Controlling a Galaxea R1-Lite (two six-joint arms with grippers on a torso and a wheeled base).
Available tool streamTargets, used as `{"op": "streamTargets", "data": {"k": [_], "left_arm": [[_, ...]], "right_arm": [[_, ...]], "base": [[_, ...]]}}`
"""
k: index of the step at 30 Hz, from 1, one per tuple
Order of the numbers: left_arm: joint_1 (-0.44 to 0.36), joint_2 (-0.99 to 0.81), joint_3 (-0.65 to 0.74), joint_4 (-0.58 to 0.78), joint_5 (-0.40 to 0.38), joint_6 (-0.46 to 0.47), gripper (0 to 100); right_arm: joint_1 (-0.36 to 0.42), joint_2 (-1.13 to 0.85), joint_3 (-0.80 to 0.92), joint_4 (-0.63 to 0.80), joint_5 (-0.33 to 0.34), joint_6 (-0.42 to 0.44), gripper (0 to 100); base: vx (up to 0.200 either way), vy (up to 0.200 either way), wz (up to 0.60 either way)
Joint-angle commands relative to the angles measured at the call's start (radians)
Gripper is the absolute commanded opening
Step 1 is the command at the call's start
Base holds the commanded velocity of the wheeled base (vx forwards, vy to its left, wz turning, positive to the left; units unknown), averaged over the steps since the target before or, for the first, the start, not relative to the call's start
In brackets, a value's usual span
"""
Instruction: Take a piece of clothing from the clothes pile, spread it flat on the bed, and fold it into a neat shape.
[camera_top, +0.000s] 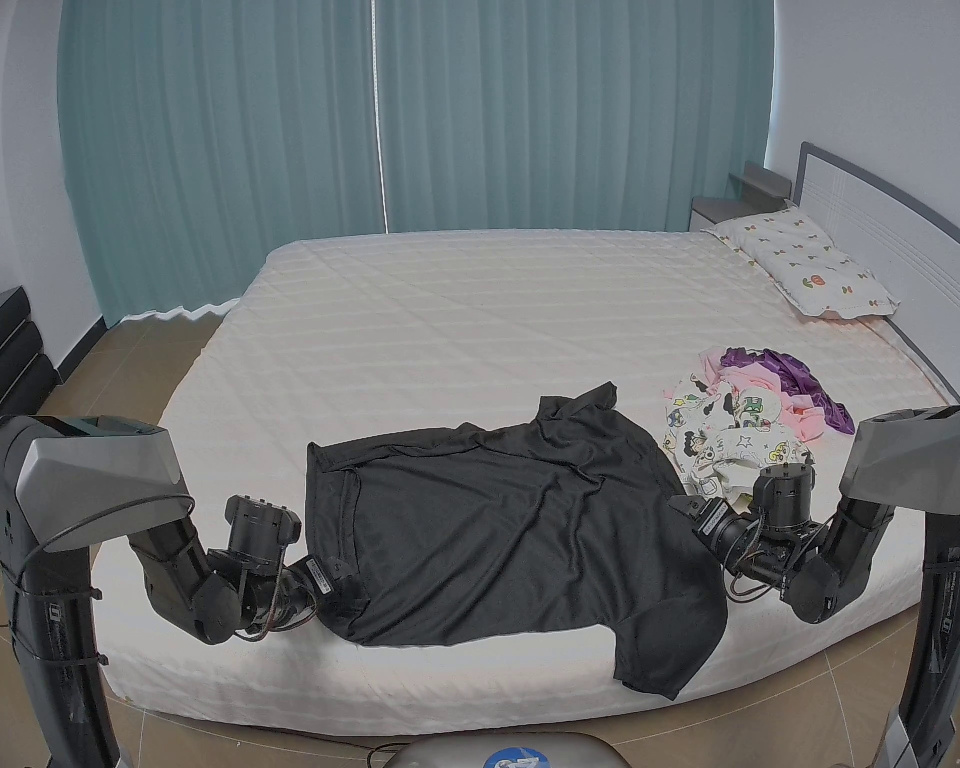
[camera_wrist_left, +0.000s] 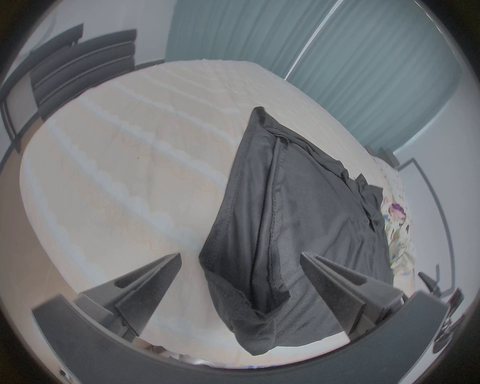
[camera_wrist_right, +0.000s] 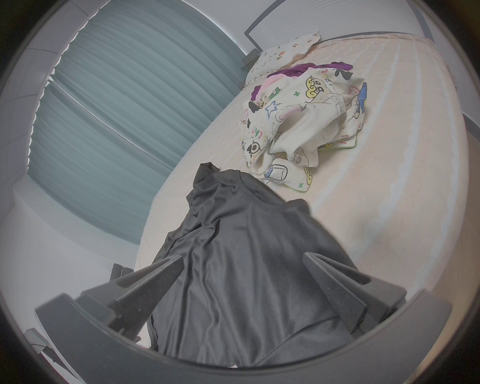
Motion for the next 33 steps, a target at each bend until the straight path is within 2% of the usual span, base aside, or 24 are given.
{"op": "streamTargets", "data": {"k": [1,4,10,11,14,21,27,33], "left_arm": [[-0.022,0.06,-0.103,0.066,0.077,0.07,100],[-0.034,0.07,-0.171,0.136,0.12,0.08,100],[-0.059,0.086,-0.249,0.222,0.125,0.105,100],[-0.063,0.106,-0.286,0.273,0.155,0.133,100],[-0.063,0.124,-0.295,0.294,0.189,0.151,100],[-0.04,0.125,-0.248,0.32,0.197,0.179,100],[0.032,0.073,-0.174,0.319,0.197,0.2,100],[0.072,0.032,-0.108,0.317,0.195,0.2,100]], "right_arm": [[0.026,0.002,0.042,-0.029,0.003,0.001,100],[0.028,0.007,0.053,-0.052,0.003,0.0,100],[0.029,0.012,0.053,-0.06,0.003,0.0,100],[0.028,0.012,0.054,-0.06,0.005,0.0,100],[0.028,0.012,0.053,-0.06,0.005,0.0,100],[0.028,0.012,0.053,-0.06,0.005,0.0,100],[0.028,0.013,0.053,-0.06,0.008,0.0,100],[0.026,0.013,0.054,-0.06,0.018,0.0,100]], "base": [[0.0,0.0,0.0],[0.0,0.0,0.0],[0.0,0.0,0.0],[0.0,0.0,0.0],[0.0,0.0,0.0],[0.0,0.0,0.0],[0.0,0.0,0.0],[0.0,0.0,0.0]]}}
